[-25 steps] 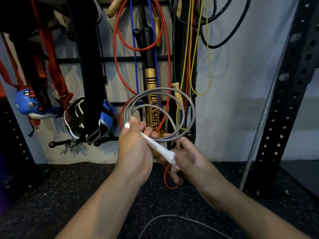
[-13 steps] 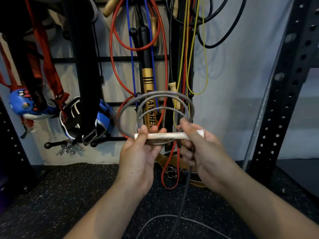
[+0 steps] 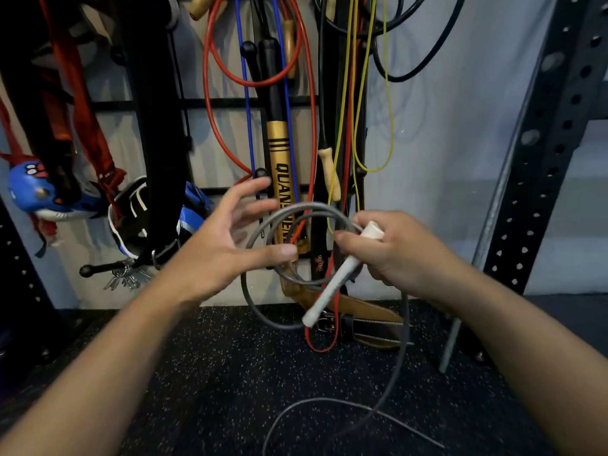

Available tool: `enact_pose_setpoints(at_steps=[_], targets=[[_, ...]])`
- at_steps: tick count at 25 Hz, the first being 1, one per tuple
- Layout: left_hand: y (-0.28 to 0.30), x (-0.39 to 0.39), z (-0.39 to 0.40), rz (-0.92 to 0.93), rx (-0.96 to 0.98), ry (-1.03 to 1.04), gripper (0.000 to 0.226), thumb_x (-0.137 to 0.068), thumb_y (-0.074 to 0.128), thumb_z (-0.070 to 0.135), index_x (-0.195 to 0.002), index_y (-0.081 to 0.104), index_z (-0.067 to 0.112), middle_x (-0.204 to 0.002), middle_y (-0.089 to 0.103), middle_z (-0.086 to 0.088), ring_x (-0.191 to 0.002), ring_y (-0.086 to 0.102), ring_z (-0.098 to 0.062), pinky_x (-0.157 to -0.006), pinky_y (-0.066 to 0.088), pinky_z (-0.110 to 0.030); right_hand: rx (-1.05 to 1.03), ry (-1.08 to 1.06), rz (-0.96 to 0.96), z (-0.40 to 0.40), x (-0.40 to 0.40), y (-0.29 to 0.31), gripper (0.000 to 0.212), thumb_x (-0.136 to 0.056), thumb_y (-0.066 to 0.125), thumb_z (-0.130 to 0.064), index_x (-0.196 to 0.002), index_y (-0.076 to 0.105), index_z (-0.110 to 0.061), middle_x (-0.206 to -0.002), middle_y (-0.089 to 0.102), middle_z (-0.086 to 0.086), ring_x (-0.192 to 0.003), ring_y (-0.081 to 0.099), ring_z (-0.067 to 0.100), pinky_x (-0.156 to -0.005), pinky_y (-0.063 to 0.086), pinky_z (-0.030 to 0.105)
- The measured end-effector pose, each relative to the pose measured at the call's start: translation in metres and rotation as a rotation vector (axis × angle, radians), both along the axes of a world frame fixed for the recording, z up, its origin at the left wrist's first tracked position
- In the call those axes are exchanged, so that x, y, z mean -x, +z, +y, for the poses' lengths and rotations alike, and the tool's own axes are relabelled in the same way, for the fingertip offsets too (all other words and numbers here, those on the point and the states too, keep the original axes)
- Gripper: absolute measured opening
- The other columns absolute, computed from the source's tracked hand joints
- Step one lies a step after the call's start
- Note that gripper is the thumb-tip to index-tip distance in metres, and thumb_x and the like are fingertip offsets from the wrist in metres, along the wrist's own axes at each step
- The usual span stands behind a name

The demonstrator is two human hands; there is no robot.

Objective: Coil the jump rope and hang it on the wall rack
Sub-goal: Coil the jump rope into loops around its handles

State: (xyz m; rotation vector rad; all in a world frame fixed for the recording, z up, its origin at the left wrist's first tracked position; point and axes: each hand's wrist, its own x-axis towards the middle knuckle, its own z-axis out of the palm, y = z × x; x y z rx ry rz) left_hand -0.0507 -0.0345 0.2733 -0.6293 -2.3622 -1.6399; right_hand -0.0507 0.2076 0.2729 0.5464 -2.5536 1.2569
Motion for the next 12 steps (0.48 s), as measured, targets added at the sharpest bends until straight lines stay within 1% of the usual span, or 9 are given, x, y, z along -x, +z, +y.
enact_pose_setpoints(at_steps=[1, 2, 3, 5, 6, 8, 10, 11, 12], targets=[[0.009, -0.006, 0.002, 0.076, 0.225, -0.018, 0.103, -0.057, 0.09, 0.058, -0.145, 0.037, 0.054, -0.147, 0.054, 0.022, -0.138, 0.049, -0.004, -0.118, 0.036, -0.047, -0.11, 0.021, 0.023, -0.004, -0.001, 0.002, 0.031, -0.096, 0.067, -0.031, -0.076, 0.062, -0.007, -0.063, 0.06, 0.015, -0.043, 0.042, 0.007, -0.043, 0.033, 0.023], [0.016, -0.012, 0.008, 0.118, 0.397, -0.043, 0.104, -0.058, 0.088, 0.062, -0.146, 0.034, 0.057, -0.147, 0.051, 0.027, -0.137, 0.048, 0.0, -0.117, 0.039, -0.043, -0.2, 0.052, 0.047, -0.01, -0.002, 0.003, 0.03, -0.094, 0.068, -0.031, -0.072, 0.061, -0.012, -0.06, 0.058, 0.005, -0.044, 0.042, 0.006, -0.045, 0.034, 0.024], [0.02, -0.018, 0.017, 0.137, 0.513, -0.065, 0.103, -0.058, 0.088, 0.061, -0.146, 0.033, 0.056, -0.143, 0.053, 0.028, -0.131, 0.052, 0.003, -0.112, 0.043, -0.037, -0.28, 0.08, 0.074, -0.017, -0.004, 0.003, 0.028, -0.093, 0.07, -0.03, -0.07, 0.06, -0.017, -0.06, 0.057, -0.002, -0.046, 0.043, 0.005, -0.047, 0.035, 0.026], [0.02, -0.024, 0.033, 0.181, 0.649, -0.054, 0.098, -0.058, 0.09, 0.057, -0.142, 0.04, 0.051, -0.123, 0.064, 0.024, -0.108, 0.061, 0.007, -0.095, 0.05, -0.024, -0.403, 0.111, 0.134, -0.027, -0.008, 0.003, 0.021, -0.091, 0.07, -0.032, -0.074, 0.059, -0.024, -0.063, 0.058, -0.008, -0.052, 0.049, 0.005, -0.052, 0.038, 0.027], [0.018, -0.024, 0.038, 0.205, 0.676, -0.027, 0.095, -0.057, 0.09, 0.056, -0.14, 0.043, 0.05, -0.113, 0.067, 0.023, -0.098, 0.062, 0.007, -0.085, 0.051, -0.02, -0.429, 0.121, 0.162, -0.028, -0.009, 0.003, 0.017, -0.09, 0.069, -0.035, -0.078, 0.06, -0.028, -0.066, 0.059, -0.01, -0.055, 0.053, 0.004, -0.054, 0.039, 0.026], [0.013, -0.023, 0.04, 0.178, 0.632, 0.001, 0.096, -0.058, 0.091, 0.052, -0.142, 0.043, 0.047, -0.102, 0.071, 0.02, -0.091, 0.065, 0.006, -0.08, 0.051, -0.018, -0.375, 0.173, 0.152, -0.024, -0.013, 0.005, 0.018, -0.089, 0.069, -0.043, -0.086, 0.057, -0.031, -0.069, 0.059, -0.011, -0.056, 0.052, 0.003, -0.055, 0.039, 0.022], [0.008, -0.021, 0.038, 0.108, 0.547, -0.022, 0.092, -0.064, 0.09, 0.045, -0.143, 0.042, 0.044, -0.089, 0.077, 0.018, -0.081, 0.07, 0.005, -0.075, 0.053, -0.018, -0.206, 0.227, 0.047, -0.018, -0.015, 0.006, 0.038, -0.086, 0.069, -0.052, -0.098, 0.051, -0.021, -0.065, 0.055, -0.008, -0.052, 0.043, 0.004, -0.05, 0.035, 0.02], [0.007, -0.021, 0.037, 0.082, 0.502, -0.053, 0.082, -0.068, 0.089, 0.042, -0.139, 0.047, 0.041, -0.086, 0.078, 0.018, -0.078, 0.071, 0.004, -0.075, 0.055, -0.021, -0.135, 0.239, 0.015, -0.017, -0.016, 0.006, 0.046, -0.083, 0.067, -0.054, -0.103, 0.048, -0.018, -0.063, 0.052, -0.007, -0.051, 0.04, 0.004, -0.048, 0.034, 0.019], [0.005, -0.022, 0.037, 0.07, 0.462, -0.083, 0.071, -0.071, 0.088, 0.039, -0.133, 0.054, 0.038, -0.087, 0.079, 0.017, -0.08, 0.073, 0.002, -0.079, 0.057, -0.027, -0.085, 0.252, 0.007, -0.017, -0.016, 0.005, 0.05, -0.081, 0.066, -0.054, -0.105, 0.045, -0.015, -0.061, 0.051, -0.006, -0.05, 0.039, 0.003, -0.047, 0.033, 0.016]])
